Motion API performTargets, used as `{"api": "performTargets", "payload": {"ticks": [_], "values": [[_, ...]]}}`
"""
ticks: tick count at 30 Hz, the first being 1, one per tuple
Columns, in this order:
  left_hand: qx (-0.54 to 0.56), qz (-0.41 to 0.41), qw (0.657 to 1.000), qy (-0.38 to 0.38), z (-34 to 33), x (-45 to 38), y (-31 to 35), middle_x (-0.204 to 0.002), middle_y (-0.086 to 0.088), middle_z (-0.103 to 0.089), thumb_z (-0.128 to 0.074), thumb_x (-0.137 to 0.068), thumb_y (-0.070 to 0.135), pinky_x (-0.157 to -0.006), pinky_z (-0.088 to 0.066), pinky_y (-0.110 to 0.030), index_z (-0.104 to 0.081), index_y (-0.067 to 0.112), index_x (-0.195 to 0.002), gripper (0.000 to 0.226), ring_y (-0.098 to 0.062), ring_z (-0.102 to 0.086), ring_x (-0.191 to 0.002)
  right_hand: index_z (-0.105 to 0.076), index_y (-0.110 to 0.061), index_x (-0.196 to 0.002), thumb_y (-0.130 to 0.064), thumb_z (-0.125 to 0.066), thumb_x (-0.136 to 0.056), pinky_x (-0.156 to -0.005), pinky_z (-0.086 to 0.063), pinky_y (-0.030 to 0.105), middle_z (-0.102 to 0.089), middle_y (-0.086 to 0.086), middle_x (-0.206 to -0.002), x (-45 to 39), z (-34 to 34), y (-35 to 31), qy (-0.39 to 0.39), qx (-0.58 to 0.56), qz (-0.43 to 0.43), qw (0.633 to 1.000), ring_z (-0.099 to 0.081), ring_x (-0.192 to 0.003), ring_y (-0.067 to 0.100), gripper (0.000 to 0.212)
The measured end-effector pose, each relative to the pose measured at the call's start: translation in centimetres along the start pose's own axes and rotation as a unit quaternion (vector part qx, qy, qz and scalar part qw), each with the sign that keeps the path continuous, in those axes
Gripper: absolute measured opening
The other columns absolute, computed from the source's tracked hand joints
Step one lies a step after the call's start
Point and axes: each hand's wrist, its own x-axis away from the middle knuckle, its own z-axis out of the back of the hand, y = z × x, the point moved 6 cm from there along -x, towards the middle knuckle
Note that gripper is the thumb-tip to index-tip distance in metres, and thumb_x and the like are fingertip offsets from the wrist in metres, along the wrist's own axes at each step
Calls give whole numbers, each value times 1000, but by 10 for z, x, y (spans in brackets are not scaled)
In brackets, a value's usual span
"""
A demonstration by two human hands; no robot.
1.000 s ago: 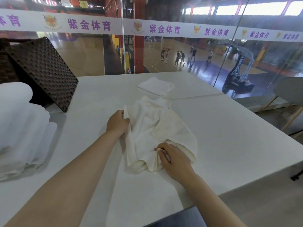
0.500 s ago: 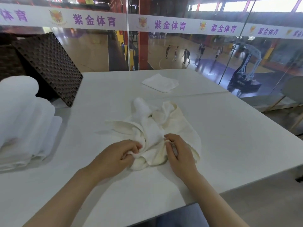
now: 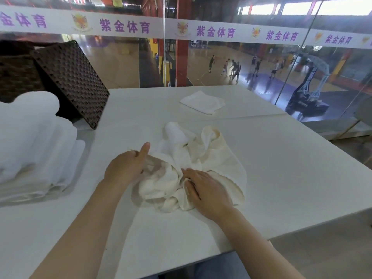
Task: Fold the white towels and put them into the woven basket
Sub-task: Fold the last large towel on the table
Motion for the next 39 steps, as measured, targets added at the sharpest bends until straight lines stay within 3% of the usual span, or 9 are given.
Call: {"api": "performTargets", "payload": {"ticks": [3,8,11,15,18,21,26,31,39], "values": [[136,12,991,12,-6,-17,0,-84,-7,-71,-43,-93,57,-80,-57,-47,-63,12,-90,50,-31,-68,-79,-52,-23,-134,-28,-39,-103,-101,-34,16,-60,-6,-129,0,-3,0,-13,3,1,1000,-51,-118,9,34],[99,-103,984,107,2,-17,37,-70,-8,-51,-46,-98,20,-56,-35,-34,-45,4,-78,25,-26,-50,-65,-56,-28,-126,-30,-43,-102,-92,-46,24,-65,-12,-115,2,4,3,-34,-104,-51,993,-58,-106,3,28],[93,-228,963,106,6,3,81,-64,0,-45,-42,-103,19,-50,-31,-31,-39,12,-86,18,-16,-42,-55,-63,-26,-107,-27,-50,-100,-77,-43,12,-65,-18,-95,-9,33,5,28,-197,-95,975,-59,-92,-3,15],[121,-345,929,53,6,30,117,-65,-1,-51,-39,-103,19,-53,-35,-30,-48,20,-114,14,-13,-45,-53,-66,-20,-100,-18,-56,-97,-78,-38,7,-66,-19,-95,-29,83,-6,155,-186,-44,969,-59,-91,-4,10],[155,-394,906,3,4,46,133,-71,-7,-53,-41,-103,19,-56,-35,-28,-55,20,-99,15,-12,-45,-58,-67,-19,-104,-17,-57,-97,-80,-38,5,-64,-22,-97,-44,111,-19,175,-150,0,973,-58,-93,-6,12],[181,-397,900,-14,4,53,140,-72,-7,-53,-43,-103,28,-59,-37,-32,-53,12,-85,26,-15,-46,-61,-64,-20,-107,-19,-57,-97,-77,-40,6,-63,-21,-91,-53,126,-25,180,-135,15,974,-58,-88,-5,12],[168,-415,894,-10,11,56,144,-76,8,-62,-42,-104,28,-60,-40,-25,-61,28,-96,21,-8,-52,-64,-60,-25,-126,-25,-56,-98,-80,-40,5,-64,-20,-100,-59,127,-28,134,-96,19,986,-56,-89,-10,28],[171,-395,903,-3,16,51,143,-72,6,-58,-44,-102,30,-59,-37,-25,-56,30,-83,23,-8,-49,-62,-63,-22,-106,-23,-55,-97,-76,-46,20,-65,-16,-96,-72,133,-37,105,-36,46,993,-58,-86,3,12],[-27,-280,959,-32,-5,26,122,-93,4,-57,-52,-89,31,-72,-48,-36,-50,21,-99,14,-20,-56,-81,-59,-19,-110,-28,-51,-99,-76,-48,34,-60,-10,-93,-114,155,-3,139,33,-39,989,-56,-82,13,16]]}}
